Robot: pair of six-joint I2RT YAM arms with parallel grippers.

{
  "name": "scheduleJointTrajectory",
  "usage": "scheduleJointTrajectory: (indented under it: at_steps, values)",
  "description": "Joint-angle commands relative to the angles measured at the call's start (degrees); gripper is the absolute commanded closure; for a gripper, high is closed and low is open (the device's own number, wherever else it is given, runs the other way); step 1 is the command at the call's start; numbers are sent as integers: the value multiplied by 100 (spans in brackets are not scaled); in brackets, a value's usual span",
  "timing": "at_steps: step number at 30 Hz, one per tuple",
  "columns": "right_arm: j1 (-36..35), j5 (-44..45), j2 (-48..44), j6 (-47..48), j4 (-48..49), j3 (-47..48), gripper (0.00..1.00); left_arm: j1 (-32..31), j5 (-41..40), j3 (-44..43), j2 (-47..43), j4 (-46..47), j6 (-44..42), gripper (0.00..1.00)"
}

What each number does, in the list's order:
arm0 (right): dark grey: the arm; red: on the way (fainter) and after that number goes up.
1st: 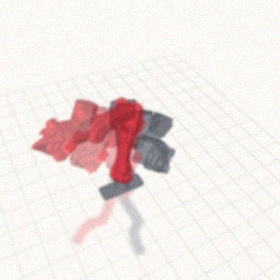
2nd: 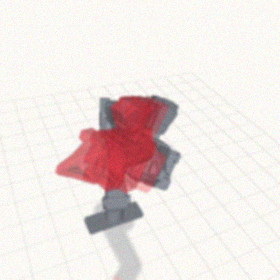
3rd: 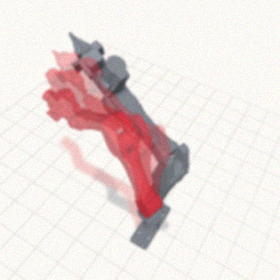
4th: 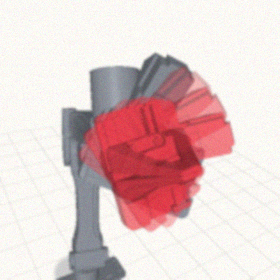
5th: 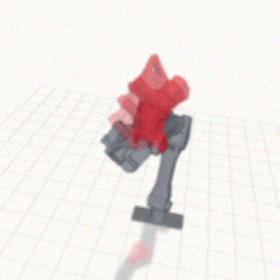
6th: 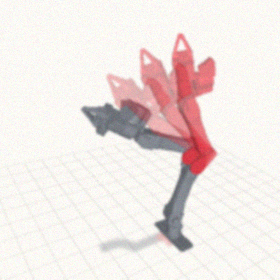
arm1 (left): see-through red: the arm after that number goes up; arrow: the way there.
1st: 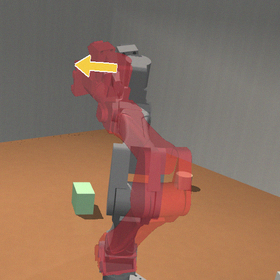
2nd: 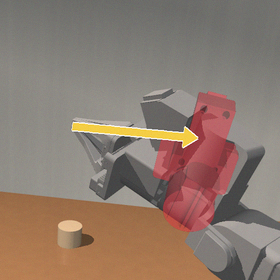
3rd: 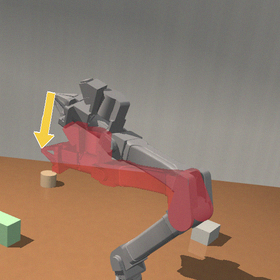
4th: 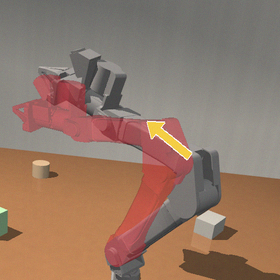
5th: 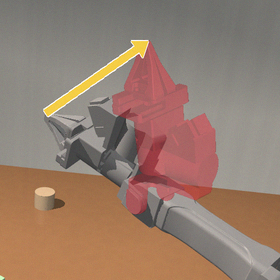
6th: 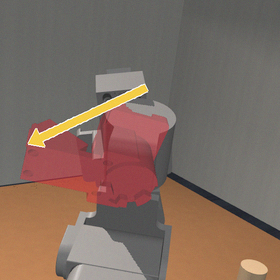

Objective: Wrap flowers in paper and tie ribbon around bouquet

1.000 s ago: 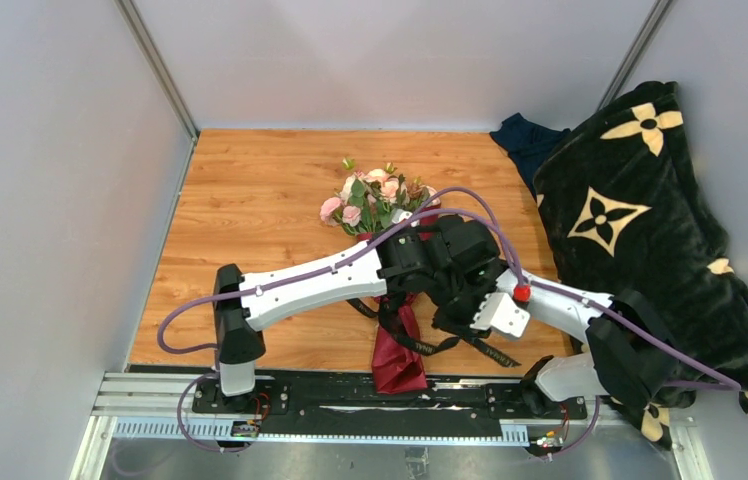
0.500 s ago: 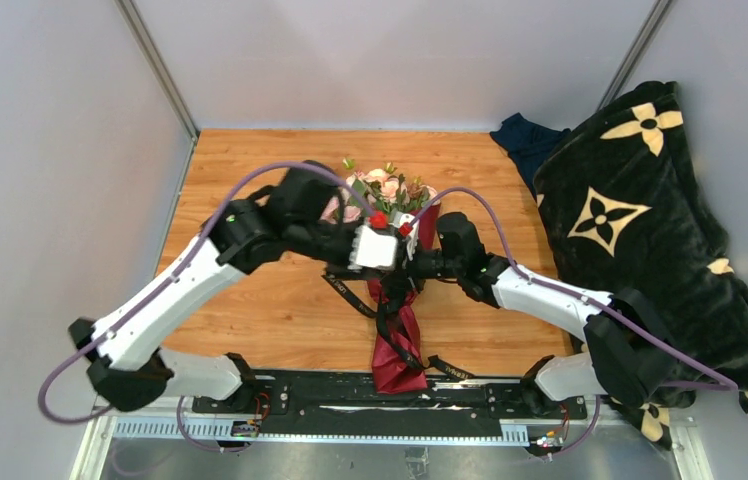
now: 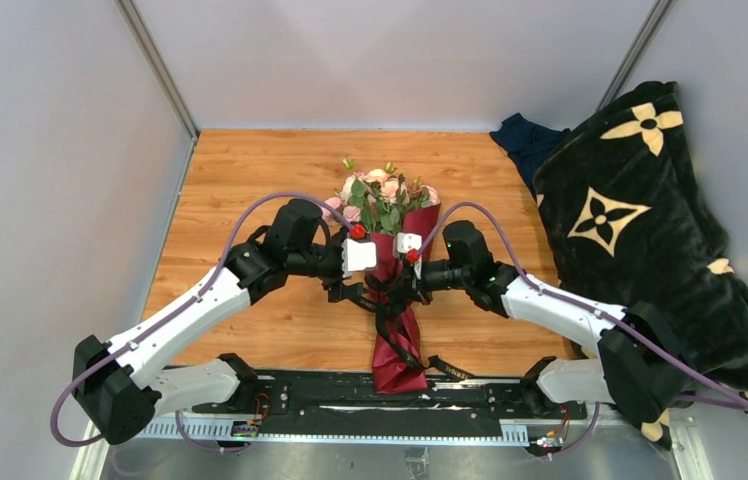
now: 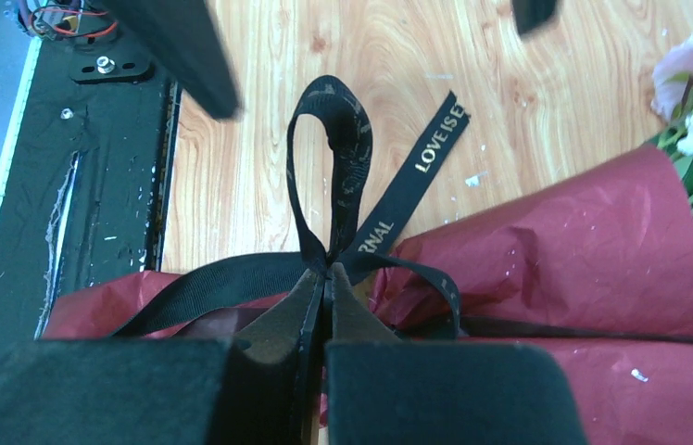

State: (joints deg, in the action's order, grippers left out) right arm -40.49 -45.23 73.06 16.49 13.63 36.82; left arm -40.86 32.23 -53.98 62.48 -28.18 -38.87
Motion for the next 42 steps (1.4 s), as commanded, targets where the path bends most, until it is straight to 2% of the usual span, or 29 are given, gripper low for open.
scheduleJointTrajectory:
  at_steps: [1,4,8,10,11,12,13,14,18,21,25,28,31,33,37,42]
  values:
    - [-50,-430,-191,616,-91,-34,100,148,150,279,271,1031,719,18]
    - [-48,-476,-129,648,-174,65,100,149,360,341,412,1042,869,27]
    - [-59,-460,6,640,-200,172,100,144,520,338,423,1154,787,46]
    - [-79,-445,61,594,-186,237,100,149,596,342,438,1116,711,61]
    - [-87,-431,78,579,-197,263,100,148,600,344,450,1097,740,72]
    - [-93,-396,85,583,-221,289,100,144,615,336,450,1061,771,89]
    - [-107,-339,86,567,-253,309,100,148,621,328,440,1017,782,99]
    - [-121,-216,82,526,-313,341,97,149,602,333,419,990,792,100]
    - [-131,594,-66,27,-1250,654,64,265,165,455,403,1042,902,100]
    - [-209,1356,-507,-654,-2329,966,55,379,-58,587,396,1189,753,100]
    - [-711,2426,-985,-1565,-3102,1108,55,394,-95,771,298,1632,760,100]
    - [-1361,3060,-1080,-2167,-2994,930,60,387,-152,964,212,2030,861,100]
    - [-2048,3664,-923,-2264,-2862,949,61,395,-128,1150,77,2153,861,100]
    - [-2361,4159,-579,-2174,-3123,1212,60,393,-66,1206,-2,2055,849,100]
    - [-2473,4421,207,-2182,-3776,1767,54,389,-16,1272,-137,1894,790,100]
    - [-2713,4427,634,-2173,-3851,1891,51,388,-31,1327,-194,1934,720,100]
